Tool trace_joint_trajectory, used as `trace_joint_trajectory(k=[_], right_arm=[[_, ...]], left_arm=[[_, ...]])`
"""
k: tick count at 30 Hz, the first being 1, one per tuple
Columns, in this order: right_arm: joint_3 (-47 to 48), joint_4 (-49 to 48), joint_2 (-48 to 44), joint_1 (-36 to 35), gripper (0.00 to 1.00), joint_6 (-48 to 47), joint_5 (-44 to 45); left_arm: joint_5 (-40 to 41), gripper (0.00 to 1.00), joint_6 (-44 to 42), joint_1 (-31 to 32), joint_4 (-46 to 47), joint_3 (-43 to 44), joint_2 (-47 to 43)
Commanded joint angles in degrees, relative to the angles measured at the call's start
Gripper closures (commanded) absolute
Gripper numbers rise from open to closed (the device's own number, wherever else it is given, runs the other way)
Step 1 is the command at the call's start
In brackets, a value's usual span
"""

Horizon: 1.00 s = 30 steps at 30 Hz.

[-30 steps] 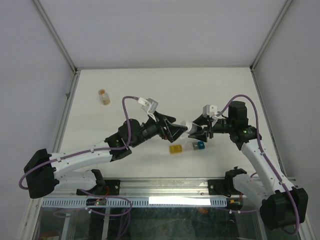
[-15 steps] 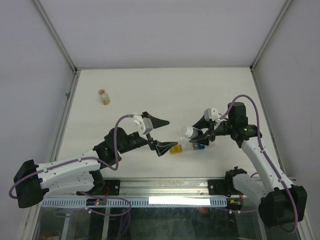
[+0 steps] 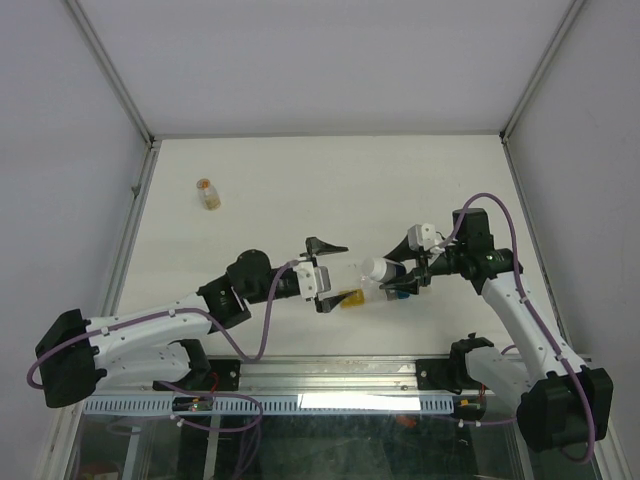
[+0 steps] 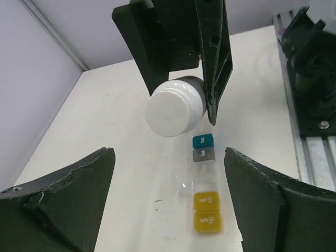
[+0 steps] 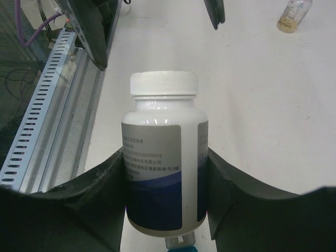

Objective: Sort the pills into containers

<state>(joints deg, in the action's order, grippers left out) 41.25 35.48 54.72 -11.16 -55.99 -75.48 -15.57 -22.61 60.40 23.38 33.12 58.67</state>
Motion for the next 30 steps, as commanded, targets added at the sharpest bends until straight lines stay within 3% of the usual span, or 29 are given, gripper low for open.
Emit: trace_joint_trajectory(k=[1,5,17,30], right_arm=[[1.1,1.3,0.5,0.3,1.00,-5.2,-1.6],[0.9,1.5,0.5,0.3,1.00,-5.8,-1.3],[0.8,1.6,0.7,0.2,1.00,-5.8,-1.5],[0.6,1.6,0.6,0.2,1.00,-5.9,-1.5]], left_arm=[[-2.9,0.18,-9.2,0.3,-1.4,5.5,3.3],[-4.1,0.32,-9.3,0.3,-2.7,8.7,7.3],[-5.7,0.45,-6.5,0.3,0.2,10.5,10.9],[-6.3,0.45,-5.3,0.3,0.1,12.6,12.9]])
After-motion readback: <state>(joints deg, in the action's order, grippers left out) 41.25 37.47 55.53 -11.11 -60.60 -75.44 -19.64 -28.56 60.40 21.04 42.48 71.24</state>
